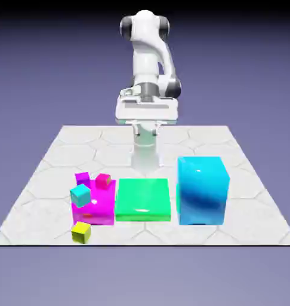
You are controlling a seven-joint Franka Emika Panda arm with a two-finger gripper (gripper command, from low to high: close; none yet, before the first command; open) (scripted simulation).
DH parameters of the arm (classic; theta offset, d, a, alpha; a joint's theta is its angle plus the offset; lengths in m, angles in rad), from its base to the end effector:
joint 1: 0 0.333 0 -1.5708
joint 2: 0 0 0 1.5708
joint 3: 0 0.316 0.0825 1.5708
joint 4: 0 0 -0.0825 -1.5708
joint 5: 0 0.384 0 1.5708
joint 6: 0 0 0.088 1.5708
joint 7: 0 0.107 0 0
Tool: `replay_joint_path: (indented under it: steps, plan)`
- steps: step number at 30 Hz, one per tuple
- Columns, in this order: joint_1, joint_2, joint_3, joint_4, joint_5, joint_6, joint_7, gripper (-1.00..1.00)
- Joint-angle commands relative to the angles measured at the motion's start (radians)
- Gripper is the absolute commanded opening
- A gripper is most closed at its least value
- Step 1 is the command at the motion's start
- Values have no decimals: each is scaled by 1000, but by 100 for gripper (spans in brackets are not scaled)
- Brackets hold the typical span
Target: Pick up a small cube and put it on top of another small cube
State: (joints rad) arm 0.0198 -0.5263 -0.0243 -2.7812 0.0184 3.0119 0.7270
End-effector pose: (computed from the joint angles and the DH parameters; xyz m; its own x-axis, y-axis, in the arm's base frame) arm 0.3998 -0.0033 0.4515 0.5345 -0.6849 0.4952 -0.4927 -0.7286 -0.4759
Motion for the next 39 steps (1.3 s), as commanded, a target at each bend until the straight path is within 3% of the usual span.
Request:
replay_joint_path:
  steps: [1,30,36,37,39]
  plan:
    - [6,36,-20,24,15,-21,-12,0]
    - [194,1087,-604,717,457,-625,-348,0]
    - [122,1238,-508,749,565,-522,-416,0]
    - [122,1238,-508,749,565,-522,-416,-100]
    - [141,1202,-535,743,538,-551,-399,-100]
